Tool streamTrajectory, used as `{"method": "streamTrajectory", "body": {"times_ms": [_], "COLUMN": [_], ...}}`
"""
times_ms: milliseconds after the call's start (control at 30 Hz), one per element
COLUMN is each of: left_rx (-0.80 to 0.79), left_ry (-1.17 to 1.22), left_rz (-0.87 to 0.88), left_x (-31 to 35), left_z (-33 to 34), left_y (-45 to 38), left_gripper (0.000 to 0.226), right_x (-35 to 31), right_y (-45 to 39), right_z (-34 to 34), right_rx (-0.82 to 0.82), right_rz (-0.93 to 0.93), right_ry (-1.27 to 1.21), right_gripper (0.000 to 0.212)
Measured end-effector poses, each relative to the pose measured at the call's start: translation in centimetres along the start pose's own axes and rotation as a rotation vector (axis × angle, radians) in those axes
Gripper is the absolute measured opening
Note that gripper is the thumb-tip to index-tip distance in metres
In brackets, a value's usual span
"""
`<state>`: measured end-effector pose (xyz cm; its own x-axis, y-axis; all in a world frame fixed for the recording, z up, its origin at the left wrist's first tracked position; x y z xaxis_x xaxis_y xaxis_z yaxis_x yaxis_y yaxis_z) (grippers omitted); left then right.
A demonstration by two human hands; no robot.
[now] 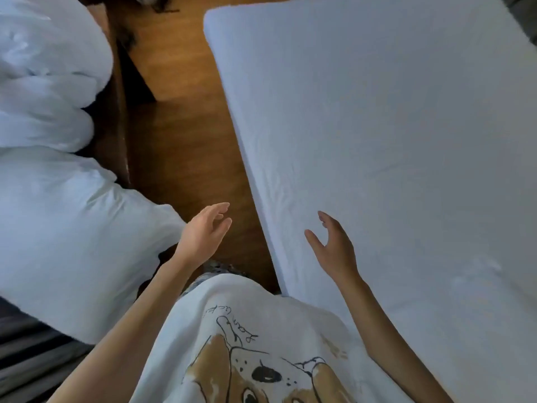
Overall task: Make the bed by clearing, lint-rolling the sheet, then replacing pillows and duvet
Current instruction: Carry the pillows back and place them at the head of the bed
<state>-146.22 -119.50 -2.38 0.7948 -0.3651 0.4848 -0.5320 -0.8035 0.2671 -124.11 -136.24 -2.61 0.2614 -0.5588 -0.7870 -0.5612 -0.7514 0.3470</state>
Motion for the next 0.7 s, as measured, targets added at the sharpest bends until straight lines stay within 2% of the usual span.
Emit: {"method": "streamTrajectory", "body": {"times_ms": [167,333,533,700], "left_rx": [0.220,0.324,0.458,0.456], "left_ry": [0.161,0.182,0.190,0.282], "left_rz": [-0.237,-0.436,-0.732,-1.115], "left_x": [-9.0,-16.5,-24.2,-31.9], "left_z": [-6.6,-10.7,-11.6,-9.0], "left_y": [0.4,1.3,3.0,4.8], "left_gripper": [0.034,0.035,0.040,0.060], "right_x": [-10.2,-19.0,-24.0,-26.5], "right_y": [-6.9,-10.7,-13.2,-16.4], "right_z": [8.9,19.1,28.7,36.9], "right_rx": [-0.215,-0.427,-0.736,-1.005], "right_rz": [-0.186,-0.361,-0.431,-0.395], "right_ry": [0.077,0.133,0.256,0.423], "right_gripper": [0.057,0.055,0.059,0.079]}}
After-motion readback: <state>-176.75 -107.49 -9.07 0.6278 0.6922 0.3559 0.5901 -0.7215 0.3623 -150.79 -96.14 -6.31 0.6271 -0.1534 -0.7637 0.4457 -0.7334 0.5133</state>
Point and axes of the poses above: each hand's wrist, its own y-axis away from the middle knuckle, its own z-axis out of the palm, x = y × z, the point moved 1 cm from there along -y, towards the middle knuckle, and after that the axes turned 13 degrees about -y, right-handed, at the moved point
